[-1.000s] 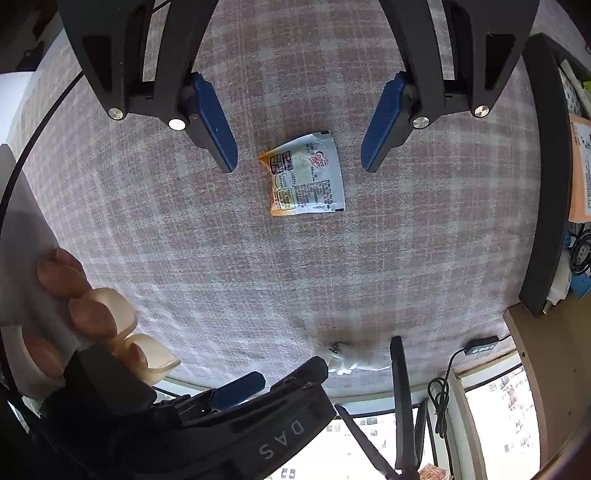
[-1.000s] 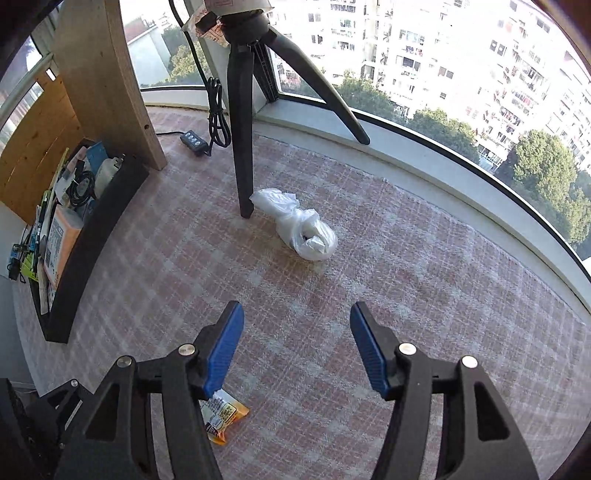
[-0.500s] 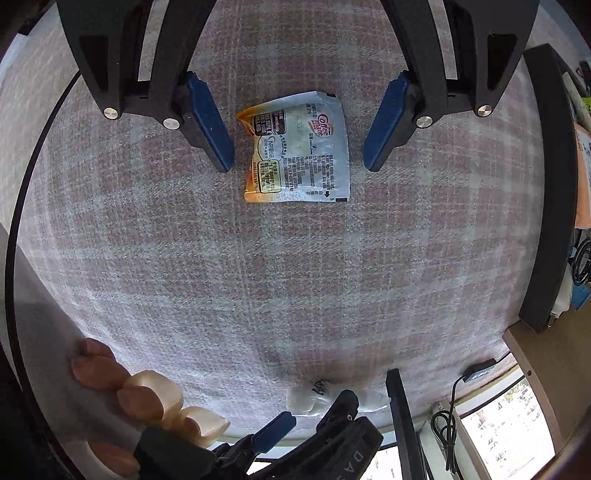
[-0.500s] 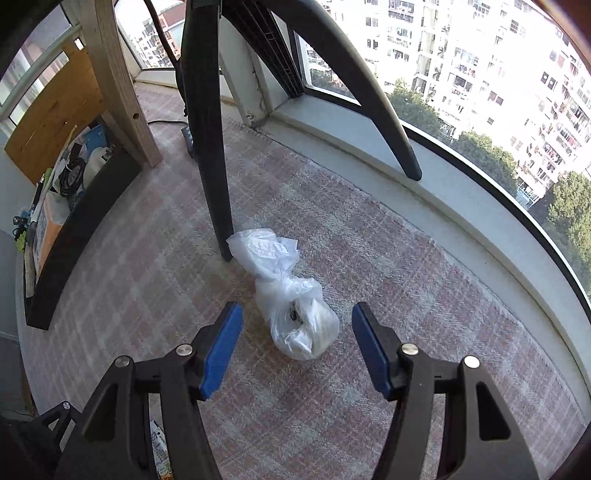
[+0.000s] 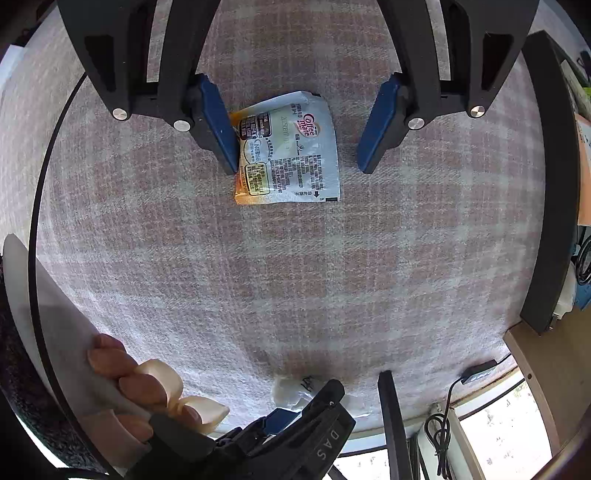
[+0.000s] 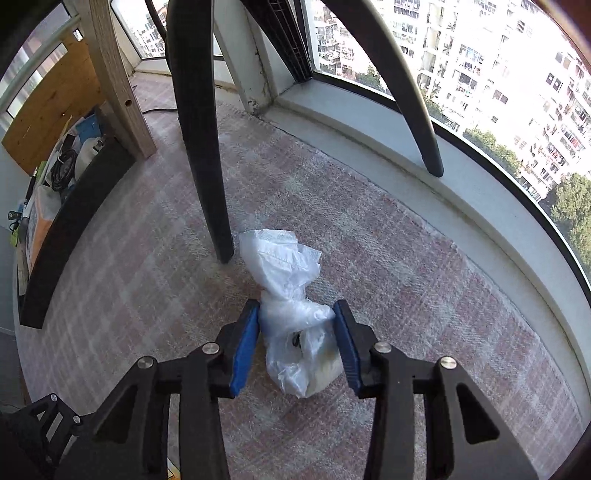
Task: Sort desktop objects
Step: 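Grasp the snack packet with the left gripper while the right gripper grasps the white plastic bag, then carry the snack packet and plastic bag into the black bin and release both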
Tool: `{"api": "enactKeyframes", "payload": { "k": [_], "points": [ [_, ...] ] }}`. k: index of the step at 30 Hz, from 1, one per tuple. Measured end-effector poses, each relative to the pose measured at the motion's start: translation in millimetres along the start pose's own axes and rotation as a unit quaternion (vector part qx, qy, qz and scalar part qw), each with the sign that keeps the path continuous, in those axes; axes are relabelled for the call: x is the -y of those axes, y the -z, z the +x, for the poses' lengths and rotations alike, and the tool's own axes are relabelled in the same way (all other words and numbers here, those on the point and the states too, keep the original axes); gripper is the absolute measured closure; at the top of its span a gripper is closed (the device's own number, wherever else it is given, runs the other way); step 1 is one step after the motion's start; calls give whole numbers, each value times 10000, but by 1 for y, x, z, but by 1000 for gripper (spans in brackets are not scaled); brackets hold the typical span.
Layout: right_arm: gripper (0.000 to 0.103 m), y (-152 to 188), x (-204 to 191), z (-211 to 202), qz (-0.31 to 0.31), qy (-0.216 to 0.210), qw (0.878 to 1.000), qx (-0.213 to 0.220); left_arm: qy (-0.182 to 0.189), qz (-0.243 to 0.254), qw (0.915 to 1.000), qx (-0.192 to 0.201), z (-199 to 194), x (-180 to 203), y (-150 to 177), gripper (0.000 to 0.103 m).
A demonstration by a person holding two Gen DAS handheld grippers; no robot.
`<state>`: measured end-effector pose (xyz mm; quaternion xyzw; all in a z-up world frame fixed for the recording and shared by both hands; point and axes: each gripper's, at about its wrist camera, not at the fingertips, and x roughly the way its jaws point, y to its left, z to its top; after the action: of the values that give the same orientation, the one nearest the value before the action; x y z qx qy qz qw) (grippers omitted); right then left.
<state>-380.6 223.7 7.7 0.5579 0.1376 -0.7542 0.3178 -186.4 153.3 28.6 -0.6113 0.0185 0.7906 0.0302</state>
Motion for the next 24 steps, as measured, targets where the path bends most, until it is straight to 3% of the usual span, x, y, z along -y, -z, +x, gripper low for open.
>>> {"api": "enactKeyframes", "payload": {
  "k": [6,14,24],
  "points": [
    [67,14,0,-9,243,27,9997,66,79,75,9998,-149,-11,-11,11,65],
    [68,49,2,-44,906,67,9957,195,453,-230,9986,-168,-28,-44,41,71],
    [68,109,-16,-101,1386,322,9895,256,288,-99,9991,306,-98,-81,108,71]
  ]
}}
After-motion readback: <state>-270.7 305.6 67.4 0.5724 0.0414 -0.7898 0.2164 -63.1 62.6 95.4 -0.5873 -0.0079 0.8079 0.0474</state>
